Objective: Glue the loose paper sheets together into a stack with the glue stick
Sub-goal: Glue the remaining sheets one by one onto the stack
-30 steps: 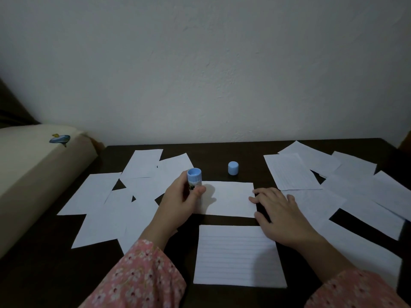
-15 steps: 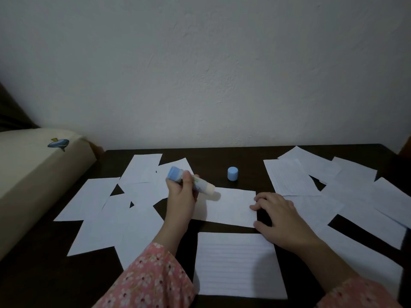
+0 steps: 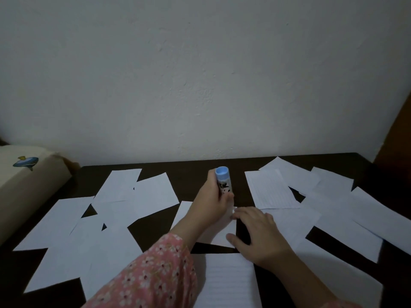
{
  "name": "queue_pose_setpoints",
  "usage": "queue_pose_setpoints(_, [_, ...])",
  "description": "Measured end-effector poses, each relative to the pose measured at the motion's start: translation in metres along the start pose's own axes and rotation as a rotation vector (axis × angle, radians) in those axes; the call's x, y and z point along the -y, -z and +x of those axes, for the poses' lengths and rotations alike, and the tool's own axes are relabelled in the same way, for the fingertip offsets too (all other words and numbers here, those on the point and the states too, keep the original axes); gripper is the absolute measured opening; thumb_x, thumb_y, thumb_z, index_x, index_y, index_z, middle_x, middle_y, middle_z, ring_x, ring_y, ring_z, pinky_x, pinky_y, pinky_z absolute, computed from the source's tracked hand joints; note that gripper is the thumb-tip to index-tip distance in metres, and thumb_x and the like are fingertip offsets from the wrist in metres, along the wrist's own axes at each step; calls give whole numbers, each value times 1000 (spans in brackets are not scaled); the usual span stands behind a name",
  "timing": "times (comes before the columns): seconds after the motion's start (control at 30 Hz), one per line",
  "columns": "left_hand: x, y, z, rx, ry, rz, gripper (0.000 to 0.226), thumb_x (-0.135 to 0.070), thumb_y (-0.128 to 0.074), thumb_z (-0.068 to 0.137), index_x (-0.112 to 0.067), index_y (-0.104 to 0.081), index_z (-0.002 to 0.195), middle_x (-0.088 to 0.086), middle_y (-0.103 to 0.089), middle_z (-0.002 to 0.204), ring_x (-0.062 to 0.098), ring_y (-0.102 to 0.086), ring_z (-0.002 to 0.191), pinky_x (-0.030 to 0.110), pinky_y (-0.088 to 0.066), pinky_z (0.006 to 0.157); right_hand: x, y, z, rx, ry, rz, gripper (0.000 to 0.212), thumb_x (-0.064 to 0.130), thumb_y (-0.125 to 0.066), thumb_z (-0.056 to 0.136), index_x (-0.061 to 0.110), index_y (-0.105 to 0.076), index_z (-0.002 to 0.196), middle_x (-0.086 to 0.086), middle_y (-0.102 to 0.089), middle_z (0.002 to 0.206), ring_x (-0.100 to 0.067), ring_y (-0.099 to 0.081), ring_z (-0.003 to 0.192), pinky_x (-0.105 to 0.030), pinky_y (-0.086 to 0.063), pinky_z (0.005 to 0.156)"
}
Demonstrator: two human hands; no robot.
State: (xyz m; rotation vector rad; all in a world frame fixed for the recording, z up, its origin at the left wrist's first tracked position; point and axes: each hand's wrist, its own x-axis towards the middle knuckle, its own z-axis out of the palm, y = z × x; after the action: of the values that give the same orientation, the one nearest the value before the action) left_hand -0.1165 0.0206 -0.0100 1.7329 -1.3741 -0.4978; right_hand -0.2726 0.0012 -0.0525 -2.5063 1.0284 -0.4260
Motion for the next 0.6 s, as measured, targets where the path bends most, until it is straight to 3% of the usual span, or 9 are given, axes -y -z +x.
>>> queue_pose_setpoints(0.3, [4, -6, 2, 47, -39, 87, 56, -14, -59, 91, -23, -29, 138, 3, -52, 133, 18, -51, 124, 28, -44, 97, 4, -2, 1, -5, -32, -41, 42, 55, -50, 90, 34, -46, 126, 16, -37, 138, -4, -27, 134, -40, -15, 118])
queue_pose_setpoints(0.6, [8, 2, -1, 130, -43, 147, 63, -16, -60, 92, -26, -23, 142, 1, -48, 138, 16, -47, 127, 22, -37, 94, 11, -1, -1, 40, -83, -81, 47, 51, -46, 94, 33, -37, 137, 15, -30, 145, -6, -18, 140, -46, -6, 118])
